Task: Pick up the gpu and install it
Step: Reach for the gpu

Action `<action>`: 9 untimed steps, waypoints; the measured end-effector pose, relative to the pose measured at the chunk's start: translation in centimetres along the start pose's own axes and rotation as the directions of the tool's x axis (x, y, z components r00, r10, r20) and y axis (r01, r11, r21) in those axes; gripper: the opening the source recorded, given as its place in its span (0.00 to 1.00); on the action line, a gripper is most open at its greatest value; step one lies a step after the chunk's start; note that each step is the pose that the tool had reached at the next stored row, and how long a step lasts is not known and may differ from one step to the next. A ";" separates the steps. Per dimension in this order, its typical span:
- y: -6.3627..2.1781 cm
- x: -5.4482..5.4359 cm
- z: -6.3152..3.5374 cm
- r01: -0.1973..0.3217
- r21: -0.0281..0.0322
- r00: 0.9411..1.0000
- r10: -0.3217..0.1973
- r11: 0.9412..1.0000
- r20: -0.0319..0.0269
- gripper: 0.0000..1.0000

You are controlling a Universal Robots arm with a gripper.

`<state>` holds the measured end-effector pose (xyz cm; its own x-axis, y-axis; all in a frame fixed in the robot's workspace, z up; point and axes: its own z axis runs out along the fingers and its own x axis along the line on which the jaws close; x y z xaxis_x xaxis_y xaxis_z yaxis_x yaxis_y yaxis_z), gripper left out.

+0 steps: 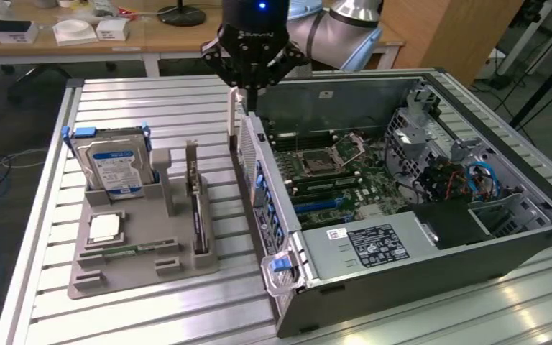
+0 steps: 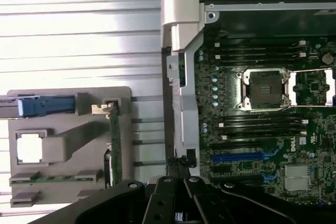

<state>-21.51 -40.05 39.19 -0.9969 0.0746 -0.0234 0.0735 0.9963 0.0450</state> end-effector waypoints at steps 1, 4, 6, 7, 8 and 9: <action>-0.09 0.4 -0.01 0.000 0.000 1.000 0.000 1.000 0.000 0.11; -0.47 1.8 -0.06 0.000 0.000 1.000 0.000 1.000 0.001 0.11; -0.72 2.7 -0.10 0.000 0.000 1.000 0.000 1.000 0.001 0.11; -0.85 3.1 -0.11 0.000 0.000 1.000 0.000 1.000 0.001 0.11; -0.99 3.5 -0.13 0.000 0.001 1.000 0.000 1.000 0.002 0.11; -1.13 4.0 -0.14 0.000 0.001 1.000 0.000 1.000 0.002 0.11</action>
<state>-25.56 -40.88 39.19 -0.9969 0.0745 -0.0252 0.0733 0.9963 0.0444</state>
